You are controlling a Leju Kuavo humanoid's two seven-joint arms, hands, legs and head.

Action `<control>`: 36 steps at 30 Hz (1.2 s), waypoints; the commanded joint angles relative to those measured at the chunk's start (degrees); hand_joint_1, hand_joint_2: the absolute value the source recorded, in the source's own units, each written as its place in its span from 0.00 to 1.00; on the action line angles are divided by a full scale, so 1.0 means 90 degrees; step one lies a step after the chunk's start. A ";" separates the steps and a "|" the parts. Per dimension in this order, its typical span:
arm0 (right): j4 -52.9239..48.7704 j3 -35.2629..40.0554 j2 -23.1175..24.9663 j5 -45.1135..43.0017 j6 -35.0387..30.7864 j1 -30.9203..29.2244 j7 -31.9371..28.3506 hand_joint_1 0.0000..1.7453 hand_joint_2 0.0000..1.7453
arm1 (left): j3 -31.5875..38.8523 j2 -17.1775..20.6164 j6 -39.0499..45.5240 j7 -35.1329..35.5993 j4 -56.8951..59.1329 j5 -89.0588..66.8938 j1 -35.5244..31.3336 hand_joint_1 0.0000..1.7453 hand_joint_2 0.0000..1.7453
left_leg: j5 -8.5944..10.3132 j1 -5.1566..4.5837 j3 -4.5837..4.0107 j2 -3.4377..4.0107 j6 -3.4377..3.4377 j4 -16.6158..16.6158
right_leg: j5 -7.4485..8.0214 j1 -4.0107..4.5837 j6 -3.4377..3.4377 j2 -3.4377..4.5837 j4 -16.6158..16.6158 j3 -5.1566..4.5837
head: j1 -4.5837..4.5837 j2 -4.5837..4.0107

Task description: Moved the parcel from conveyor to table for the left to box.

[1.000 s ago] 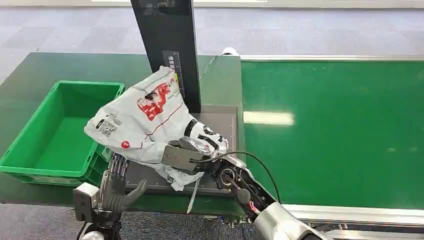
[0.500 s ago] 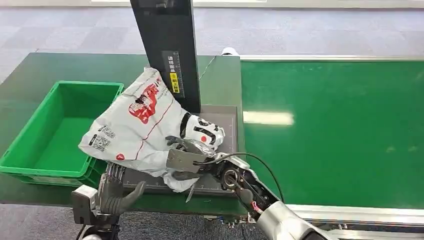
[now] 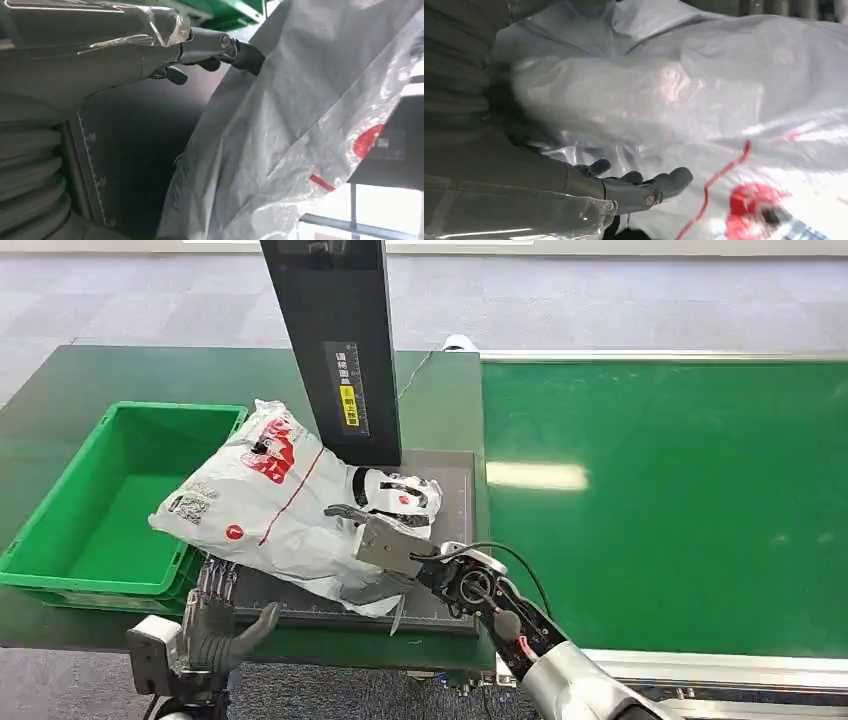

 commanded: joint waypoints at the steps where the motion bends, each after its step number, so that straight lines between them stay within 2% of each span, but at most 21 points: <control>1: -0.0536 -0.0313 -0.0426 -0.0363 0.0140 0.0372 0.0032 0.00 1.00 | 0.0752 0.0014 0.0653 -0.0059 -0.0432 -0.0605 0.0297 0.00 1.00 | 0.0000 0.0003 0.0006 -0.0006 0.0003 -0.0007 | 0.0000 0.0003 0.0001 -0.0006 -0.0010 0.0010 | 0.0000 0.0000; 4: -0.0671 -0.0324 -0.0474 -0.0384 0.0101 0.0505 0.0050 0.00 1.00 | 0.1028 -0.0097 0.1282 -0.0178 -0.0686 -0.0924 0.0431 0.00 1.00 | -0.0001 0.0003 0.0006 0.0001 0.0003 -0.0007 | 0.0001 0.0003 0.0000 0.0001 -0.0010 0.0007 | 0.0002 0.0000; 7: -0.0691 -0.0321 -0.0493 -0.0386 0.0100 0.0527 0.0046 0.00 1.00 | 0.1042 -0.0073 0.1275 -0.0177 -0.0745 -0.0919 0.0464 0.00 1.00 | -0.0001 0.0001 0.0002 0.0001 0.0004 -0.0003 | 0.0000 0.0002 0.0001 0.0001 -0.0006 0.0003 | 0.0000 0.0000; 15: -0.0969 -0.0383 -0.0590 -0.0392 -0.0012 0.0723 0.0128 0.00 1.00 | 0.1354 -0.0204 0.2817 -0.0020 -0.1490 -0.2229 0.0587 0.00 1.00 | -0.0002 0.0002 -0.0002 0.0001 0.0003 0.0001 | 0.0000 0.0002 0.0001 0.0000 -0.0003 0.0000 | 0.0002 0.0000; 21: -0.1343 -0.0574 -0.0610 -0.0512 -0.0123 0.1067 0.0143 0.00 1.00 | 0.1502 -0.0347 0.3239 0.0066 -0.1765 -0.2618 0.0739 0.00 1.00 | -0.0002 0.0002 0.0001 -0.0001 0.0003 -0.0001 | -0.0001 0.0002 0.0000 -0.0001 -0.0005 0.0003 | 0.0000 0.0000; 25: -0.1654 -0.0972 -0.0556 -0.0902 -0.0064 0.1315 0.0026 0.00 1.00 | 0.1339 -0.0368 0.3031 0.0134 -0.1850 -0.2670 0.0772 0.00 1.00 | -0.0001 0.0002 0.0004 -0.0006 0.0006 -0.0006 | -0.0001 0.0003 0.0002 -0.0006 -0.0012 0.0009 | 0.0000 0.0000; 30: -0.2445 -0.1687 -0.0384 -0.1371 -0.0379 0.1826 -0.0109 0.00 1.00 | 0.0843 -0.0220 0.2161 0.0346 -0.1676 -0.2763 0.0708 0.00 1.00 | 0.0001 -0.0002 -0.0002 -0.0011 0.0003 -0.0003 | -0.0002 -0.0001 0.0001 -0.0010 -0.0004 0.0002 | 0.0000 0.0000; 31: -0.2747 -0.1811 -0.0343 -0.1439 -0.0489 0.2006 -0.0178 0.00 0.00 | 0.0698 -0.0181 0.2042 0.0446 -0.1597 -0.3046 0.0675 0.00 1.00 | 0.0003 -0.0002 -0.0002 -0.0015 0.0004 -0.0008 | -0.0001 -0.0001 0.0000 -0.0014 -0.0009 0.0004 | 0.0002 0.0000; 33: -0.3272 -0.2010 -0.0274 -0.1532 -0.0762 0.2313 -0.0291 0.00 0.00 | 0.0438 -0.0129 0.1892 0.0520 -0.1441 -0.3248 0.0572 0.00 1.00 | 0.0000 0.0000 -0.0003 -0.0013 0.0002 -0.0003 | -0.0003 0.0000 -0.0001 -0.0013 -0.0005 0.0001 | 0.0002 0.0000; 34: -0.3542 -0.2036 -0.0283 -0.1564 -0.0838 0.2462 -0.0340 0.00 1.00 | 0.0305 -0.0095 0.1857 0.0553 -0.1312 -0.3299 0.0468 0.00 1.00 | 0.0003 -0.0001 -0.0002 -0.0026 0.0003 -0.0009 | -0.0005 0.0000 -0.0001 -0.0026 -0.0010 0.0007 | 0.0000 0.0000; 36: -0.3727 -0.2122 -0.0253 -0.1675 -0.0931 0.2580 -0.0406 0.00 1.00 | 0.0167 -0.0013 0.1830 0.0596 -0.1193 -0.3412 0.0374 0.00 1.00 | 0.0002 -0.0002 -0.0003 -0.0023 0.0002 -0.0005 | -0.0005 -0.0001 -0.0001 -0.0021 -0.0005 0.0003 | 0.0000 0.0000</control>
